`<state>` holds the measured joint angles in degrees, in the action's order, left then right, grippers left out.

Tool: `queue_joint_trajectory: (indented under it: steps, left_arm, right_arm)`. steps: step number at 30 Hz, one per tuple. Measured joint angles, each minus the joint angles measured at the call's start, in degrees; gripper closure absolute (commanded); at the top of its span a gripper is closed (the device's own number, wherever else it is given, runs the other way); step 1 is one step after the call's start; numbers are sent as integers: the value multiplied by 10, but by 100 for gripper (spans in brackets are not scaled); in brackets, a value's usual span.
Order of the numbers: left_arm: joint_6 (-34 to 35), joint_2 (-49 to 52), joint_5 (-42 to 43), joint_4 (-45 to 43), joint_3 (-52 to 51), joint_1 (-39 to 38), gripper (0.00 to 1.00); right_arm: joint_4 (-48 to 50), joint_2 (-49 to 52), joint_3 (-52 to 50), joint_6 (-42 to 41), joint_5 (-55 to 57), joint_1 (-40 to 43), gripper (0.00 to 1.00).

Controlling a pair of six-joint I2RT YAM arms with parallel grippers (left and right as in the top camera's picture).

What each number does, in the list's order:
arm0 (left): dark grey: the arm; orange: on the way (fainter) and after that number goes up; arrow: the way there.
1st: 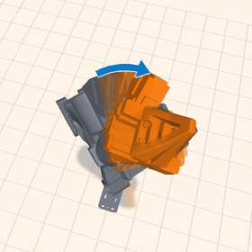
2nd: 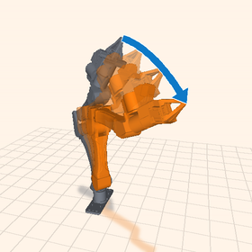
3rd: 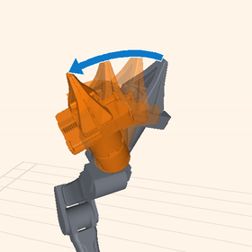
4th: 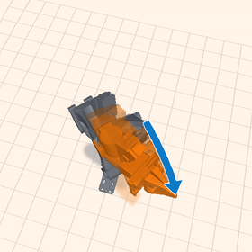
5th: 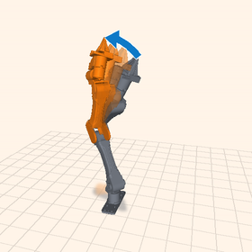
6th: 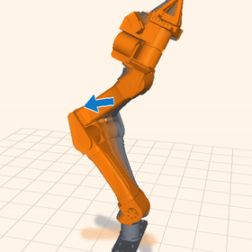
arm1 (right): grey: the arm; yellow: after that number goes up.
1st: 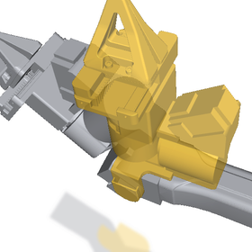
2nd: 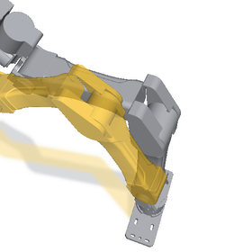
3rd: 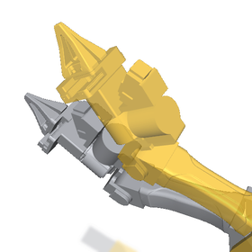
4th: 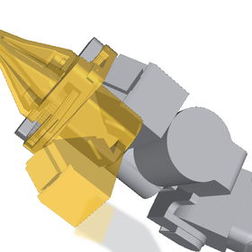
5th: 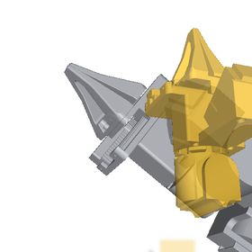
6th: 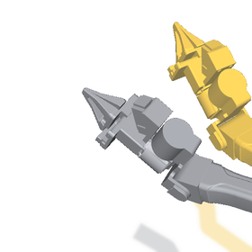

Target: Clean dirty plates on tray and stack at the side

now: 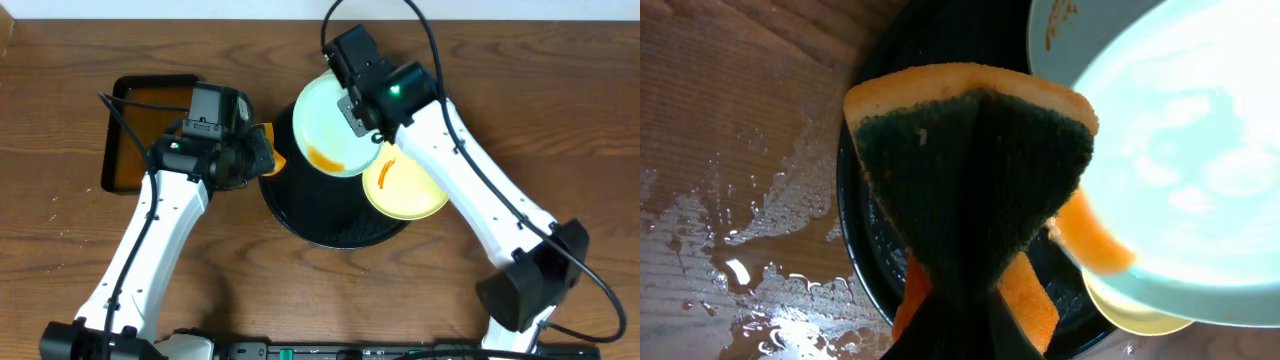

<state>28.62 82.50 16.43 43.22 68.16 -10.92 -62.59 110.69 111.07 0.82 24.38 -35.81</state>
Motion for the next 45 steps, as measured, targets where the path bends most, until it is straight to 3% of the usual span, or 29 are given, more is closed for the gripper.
queue_joint_trajectory:
  steps: [18, 32, 38, 41, 45]
  left_arm:
    - [1, 0, 2, 1, 0, 30, 92]
    - [3, 0, 2, 1, 0, 30, 92]
    - [15, 0, 2, 1, 0, 30, 92]
    - [16, 0, 2, 1, 0, 30, 92]
    - [16, 0, 2, 2, 0, 30, 92]
  right_arm:
    - [59, 0, 0, 140, 290, -99, 99]
    - [65, 0, 0, 170, 317, -117, 99]
    - [33, 0, 0, 134, 241, -98, 99]
    - [23, 0, 0, 89, 114, -43, 99]
    - [24, 1, 0, 33, -123, 94, 99]
